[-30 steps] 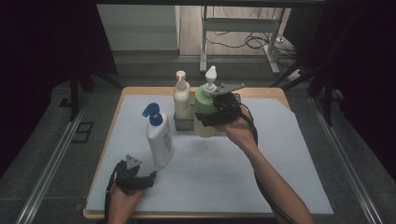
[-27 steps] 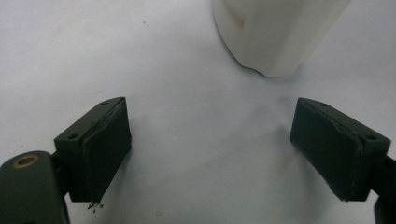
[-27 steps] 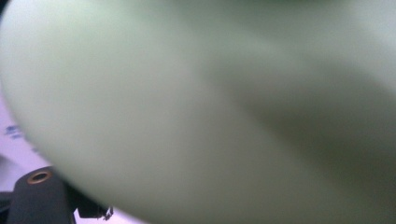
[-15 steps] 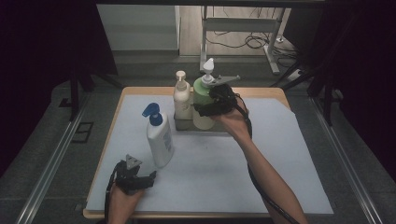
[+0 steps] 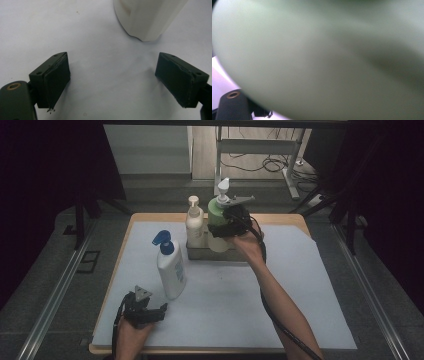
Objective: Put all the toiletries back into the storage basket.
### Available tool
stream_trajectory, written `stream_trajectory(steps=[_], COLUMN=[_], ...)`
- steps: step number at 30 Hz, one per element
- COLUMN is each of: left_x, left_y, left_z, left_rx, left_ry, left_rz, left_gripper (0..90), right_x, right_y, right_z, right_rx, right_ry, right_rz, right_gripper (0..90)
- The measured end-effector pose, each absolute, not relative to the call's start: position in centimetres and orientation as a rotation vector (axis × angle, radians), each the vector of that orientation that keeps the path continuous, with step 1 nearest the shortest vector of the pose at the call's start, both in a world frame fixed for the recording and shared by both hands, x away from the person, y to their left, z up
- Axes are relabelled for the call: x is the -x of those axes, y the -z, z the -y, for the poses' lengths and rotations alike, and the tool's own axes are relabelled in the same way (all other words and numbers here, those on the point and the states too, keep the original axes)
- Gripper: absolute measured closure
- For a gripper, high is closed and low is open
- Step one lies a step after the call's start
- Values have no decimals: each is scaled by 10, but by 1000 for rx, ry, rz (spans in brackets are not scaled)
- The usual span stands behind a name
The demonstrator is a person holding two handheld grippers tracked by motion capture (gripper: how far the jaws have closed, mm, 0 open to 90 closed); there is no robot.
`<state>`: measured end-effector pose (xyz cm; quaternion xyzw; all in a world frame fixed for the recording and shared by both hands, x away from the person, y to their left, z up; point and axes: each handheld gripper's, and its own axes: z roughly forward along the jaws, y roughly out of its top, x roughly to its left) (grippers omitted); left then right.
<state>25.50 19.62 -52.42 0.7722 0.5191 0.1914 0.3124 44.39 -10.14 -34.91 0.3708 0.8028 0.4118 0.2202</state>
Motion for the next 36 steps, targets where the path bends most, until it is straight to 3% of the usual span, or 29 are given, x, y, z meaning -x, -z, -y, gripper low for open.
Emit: stream_trajectory(steps=[36], left_x=[-255], left_y=[524], left_z=[-196], left_rx=[-2040], left_ry=[-503], left_rz=[-1372], left_gripper=[121], right_x=[-471], right_y=[384], right_z=[103], right_rx=[-1095], right_ry=[-1070], right_rz=[-2212], right_gripper=[130])
